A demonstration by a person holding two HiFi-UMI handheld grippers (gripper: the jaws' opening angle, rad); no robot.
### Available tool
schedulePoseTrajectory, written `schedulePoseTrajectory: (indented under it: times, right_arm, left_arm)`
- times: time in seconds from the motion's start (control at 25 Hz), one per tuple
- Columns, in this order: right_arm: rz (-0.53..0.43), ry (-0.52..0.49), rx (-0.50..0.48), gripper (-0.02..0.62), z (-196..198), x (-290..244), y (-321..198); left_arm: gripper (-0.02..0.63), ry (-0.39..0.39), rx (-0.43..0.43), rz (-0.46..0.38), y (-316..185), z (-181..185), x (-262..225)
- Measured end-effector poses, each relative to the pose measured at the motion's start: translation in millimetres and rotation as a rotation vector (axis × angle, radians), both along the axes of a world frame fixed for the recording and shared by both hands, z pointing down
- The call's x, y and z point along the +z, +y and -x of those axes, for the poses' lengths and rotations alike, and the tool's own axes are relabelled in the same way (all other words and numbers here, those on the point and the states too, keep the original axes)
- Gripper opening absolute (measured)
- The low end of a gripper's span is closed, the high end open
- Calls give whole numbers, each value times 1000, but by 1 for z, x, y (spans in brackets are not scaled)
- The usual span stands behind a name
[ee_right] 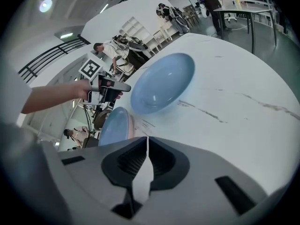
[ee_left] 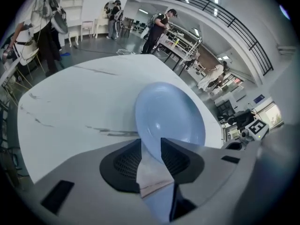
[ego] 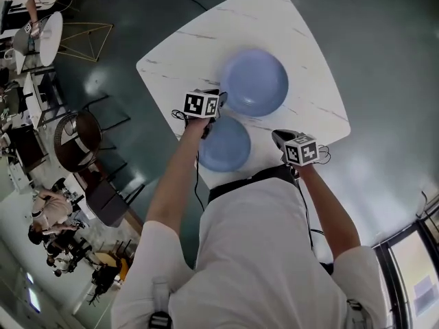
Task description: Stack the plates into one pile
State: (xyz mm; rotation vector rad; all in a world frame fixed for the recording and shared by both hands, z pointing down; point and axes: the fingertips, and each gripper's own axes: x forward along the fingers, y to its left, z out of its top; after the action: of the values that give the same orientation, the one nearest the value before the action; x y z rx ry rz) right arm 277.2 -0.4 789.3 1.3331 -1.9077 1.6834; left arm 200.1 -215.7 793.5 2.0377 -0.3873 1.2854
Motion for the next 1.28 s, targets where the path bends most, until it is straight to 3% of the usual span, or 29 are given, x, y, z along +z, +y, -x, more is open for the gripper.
schedulePoseTrajectory:
  times: [0.2,0.4,0.56,0.84,1.28]
  right_arm:
    - [7,-11,-14,31,0,5,2]
    - [13,-15,-8,31,2,8,-1]
    - [19,-17,2,31,3,13,-1]
    - [25,-6,5,31,-1,19,3]
    - [14,29,-3,31,-4,14,4]
  left_arm:
    - [138,-74,-51,90,-8,1,26]
    - [137,-79,-77,144,-9,-3,39]
    - [66,-80,-93,196,-5,-9,48]
    - [26,-30,-319,327,-9,-10,45]
    - [25,79,-376,315,-11,-3,13]
